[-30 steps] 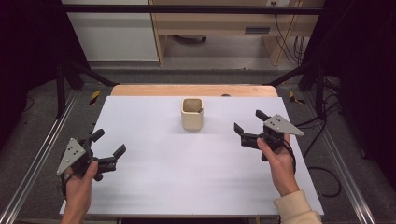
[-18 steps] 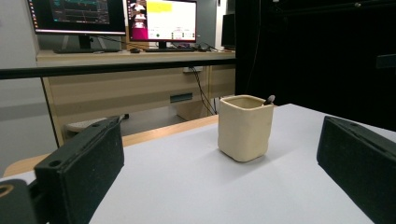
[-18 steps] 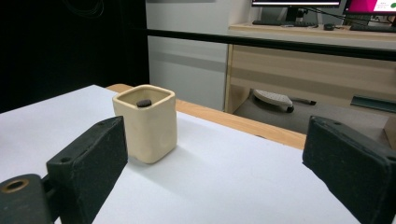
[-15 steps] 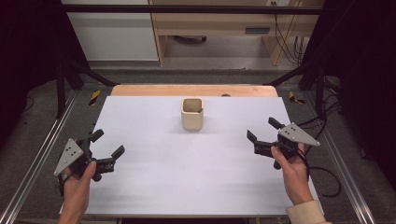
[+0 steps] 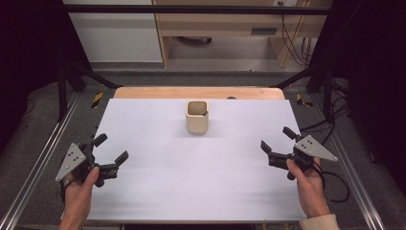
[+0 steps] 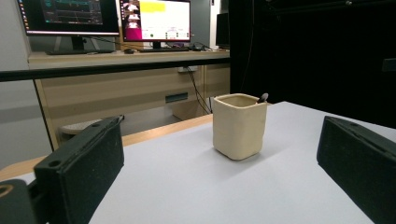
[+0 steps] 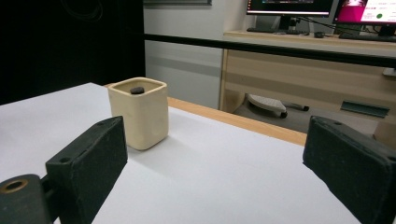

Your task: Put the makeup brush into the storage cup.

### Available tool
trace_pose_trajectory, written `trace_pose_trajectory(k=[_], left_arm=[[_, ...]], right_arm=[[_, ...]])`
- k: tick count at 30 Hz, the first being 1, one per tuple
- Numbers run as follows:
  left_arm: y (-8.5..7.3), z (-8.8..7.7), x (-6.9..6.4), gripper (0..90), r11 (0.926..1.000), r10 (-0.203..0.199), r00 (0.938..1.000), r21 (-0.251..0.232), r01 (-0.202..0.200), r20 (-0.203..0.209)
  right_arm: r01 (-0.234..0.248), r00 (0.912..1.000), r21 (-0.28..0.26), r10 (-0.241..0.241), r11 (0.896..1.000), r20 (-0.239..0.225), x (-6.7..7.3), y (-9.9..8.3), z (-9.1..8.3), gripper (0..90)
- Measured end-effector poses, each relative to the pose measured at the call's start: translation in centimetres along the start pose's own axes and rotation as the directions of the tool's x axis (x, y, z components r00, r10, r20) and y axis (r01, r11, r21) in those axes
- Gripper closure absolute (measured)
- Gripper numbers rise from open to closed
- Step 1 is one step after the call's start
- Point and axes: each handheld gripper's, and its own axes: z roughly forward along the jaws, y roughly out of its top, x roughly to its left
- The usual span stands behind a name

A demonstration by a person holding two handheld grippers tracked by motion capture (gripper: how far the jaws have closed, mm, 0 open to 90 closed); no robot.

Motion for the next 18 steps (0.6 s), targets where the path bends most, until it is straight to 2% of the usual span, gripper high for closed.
trace_pose_trajectory(k=[4,6,18], left_arm=[[0.0,-0.1,-0.1,0.1,1.0,0.009,1.0,0.002,-0.009,0.002],[-0.1,-0.2,0.0,0.1,0.9999,0.014,0.9999,0.004,-0.014,0.001],[-0.1,-0.6,0.1,0.0,0.9998,0.018,0.9998,0.002,-0.018,0.006]], right_arm=[[0.015,0.9997,-0.003,-0.015,1.0,-0.018,0.1,-0.5,-0.3,6.7],[0.007,0.9996,-0.014,-0.007,1.0,-0.026,0.2,-0.8,-0.4,6.7],[0.032,0.9988,-0.013,-0.032,0.999,-0.038,0.1,-1.9,-1.3,7.8]])
